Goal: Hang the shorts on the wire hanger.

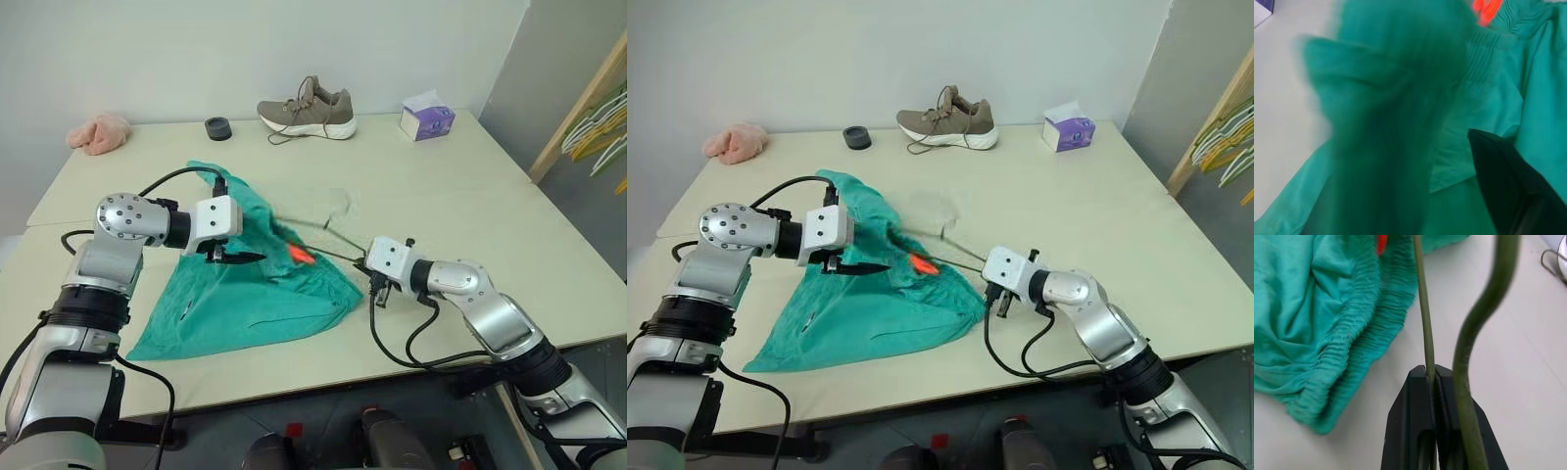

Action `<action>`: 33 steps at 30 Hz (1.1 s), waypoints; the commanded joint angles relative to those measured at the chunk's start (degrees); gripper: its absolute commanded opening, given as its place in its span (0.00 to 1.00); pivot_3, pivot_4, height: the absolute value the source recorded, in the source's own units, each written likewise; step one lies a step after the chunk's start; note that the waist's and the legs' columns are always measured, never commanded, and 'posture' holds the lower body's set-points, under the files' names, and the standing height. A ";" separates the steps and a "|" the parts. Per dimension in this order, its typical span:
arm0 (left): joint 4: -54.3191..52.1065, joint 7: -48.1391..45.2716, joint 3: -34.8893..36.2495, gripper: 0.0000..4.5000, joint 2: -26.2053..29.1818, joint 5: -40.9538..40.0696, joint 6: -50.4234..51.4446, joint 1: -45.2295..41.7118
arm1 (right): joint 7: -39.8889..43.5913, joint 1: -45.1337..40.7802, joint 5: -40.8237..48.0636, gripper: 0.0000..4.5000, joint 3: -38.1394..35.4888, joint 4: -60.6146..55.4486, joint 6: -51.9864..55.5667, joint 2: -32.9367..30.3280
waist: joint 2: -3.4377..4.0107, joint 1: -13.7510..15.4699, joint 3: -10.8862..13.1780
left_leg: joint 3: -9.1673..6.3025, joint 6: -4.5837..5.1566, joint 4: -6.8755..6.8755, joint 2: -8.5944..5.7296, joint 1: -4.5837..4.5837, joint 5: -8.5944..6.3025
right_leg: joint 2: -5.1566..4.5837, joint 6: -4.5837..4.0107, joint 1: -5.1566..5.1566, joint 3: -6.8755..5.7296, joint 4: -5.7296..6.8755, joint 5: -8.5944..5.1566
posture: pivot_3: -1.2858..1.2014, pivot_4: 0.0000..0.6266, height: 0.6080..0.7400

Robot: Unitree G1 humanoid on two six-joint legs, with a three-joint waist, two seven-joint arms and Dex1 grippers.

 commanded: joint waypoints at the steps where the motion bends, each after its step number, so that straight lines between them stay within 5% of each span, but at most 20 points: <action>1: -1.84 -1.04 0.23 0.39 0.54 -0.51 1.18 0.54 | 0.10 -1.67 -1.31 0.00 -1.12 -1.92 -4.59 0.65 | 0.00 -0.04 0.00 | 0.00 0.00 0.00 0.00 0.00 0.00 | 0.00 0.00 0.00 0.01 0.00 0.00 | 0.45 0.14 1.00; 7: -2.51 -0.70 0.90 0.01 0.40 -0.76 2.58 1.02 | 0.65 -2.06 -3.27 0.00 -1.24 -1.35 -8.95 1.12 | 0.00 -0.01 0.00 | 0.01 0.00 0.03 -0.01 0.00 0.00 | 0.00 -0.01 0.00 0.01 0.00 0.00 | 0.45 0.15 1.00; 17: -2.58 -1.34 1.01 0.01 1.02 -0.32 4.21 1.92 | 4.75 -1.47 -5.79 0.00 -0.86 -0.49 -18.53 -1.83 | 0.00 -0.01 0.00 | 0.00 0.00 0.09 -0.01 0.00 0.00 | 0.00 -0.01 0.01 0.01 0.04 0.01 | 0.45 0.15 1.00; 26: -2.89 -1.96 0.95 0.00 2.33 0.18 5.20 2.84 | 8.08 -0.11 -5.87 0.71 -6.86 5.22 -27.61 -12.26 | 0.00 0.09 0.00 | 0.00 0.02 0.22 -0.01 -0.01 -0.01 | -0.01 -0.01 0.06 0.01 0.05 0.01 | 0.45 0.16 1.00; 30: -1.97 -0.10 1.98 0.00 2.82 0.45 5.24 2.98 | 9.28 4.55 -0.31 1.00 -13.62 3.15 -14.34 -14.82 | 0.01 0.32 0.01 | 0.01 0.02 0.26 -0.01 0.00 -0.02 | -0.02 -0.01 0.09 0.02 0.06 0.01 | 0.45 0.16 1.00; 33: -1.31 1.48 2.96 0.00 2.75 -0.16 5.82 2.78 | 9.01 8.32 8.11 1.00 -18.47 -3.38 3.79 -11.79 | 0.00 0.44 0.01 | -0.04 0.02 0.29 0.05 0.02 -0.01 | -0.01 -0.02 0.14 -0.02 0.09 0.01 | 0.44 0.17 1.00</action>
